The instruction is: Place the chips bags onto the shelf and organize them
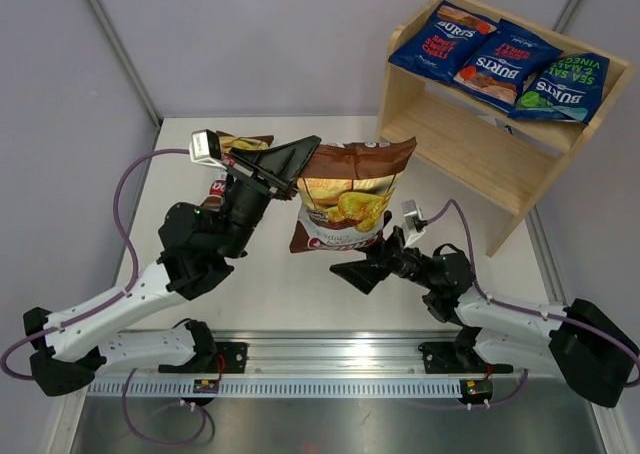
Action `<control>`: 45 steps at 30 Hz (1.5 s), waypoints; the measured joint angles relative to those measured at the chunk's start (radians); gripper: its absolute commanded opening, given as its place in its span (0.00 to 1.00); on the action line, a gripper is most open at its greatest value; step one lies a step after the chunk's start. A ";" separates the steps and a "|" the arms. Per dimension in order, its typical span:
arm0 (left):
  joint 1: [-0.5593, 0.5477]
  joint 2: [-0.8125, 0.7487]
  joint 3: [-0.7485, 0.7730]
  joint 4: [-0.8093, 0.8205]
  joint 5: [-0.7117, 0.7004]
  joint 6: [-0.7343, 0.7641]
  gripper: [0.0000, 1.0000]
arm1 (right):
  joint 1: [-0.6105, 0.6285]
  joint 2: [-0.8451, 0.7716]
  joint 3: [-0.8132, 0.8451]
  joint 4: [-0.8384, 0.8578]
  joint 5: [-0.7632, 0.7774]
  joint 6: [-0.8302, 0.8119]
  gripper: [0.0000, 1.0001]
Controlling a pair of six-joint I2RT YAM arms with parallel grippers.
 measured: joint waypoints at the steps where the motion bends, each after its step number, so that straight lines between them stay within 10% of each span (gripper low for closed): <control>1: -0.007 -0.002 0.000 0.022 0.001 -0.009 0.00 | 0.000 -0.036 0.000 -0.002 -0.007 -0.005 0.98; 31: -0.036 -0.157 -0.208 -0.037 -0.186 -0.145 0.00 | 0.001 -0.319 -0.076 -0.032 0.223 -0.097 0.87; 45: -0.036 -0.238 -0.283 -0.135 -0.291 -0.145 0.00 | 0.001 -0.340 -0.076 -0.035 0.287 -0.092 0.39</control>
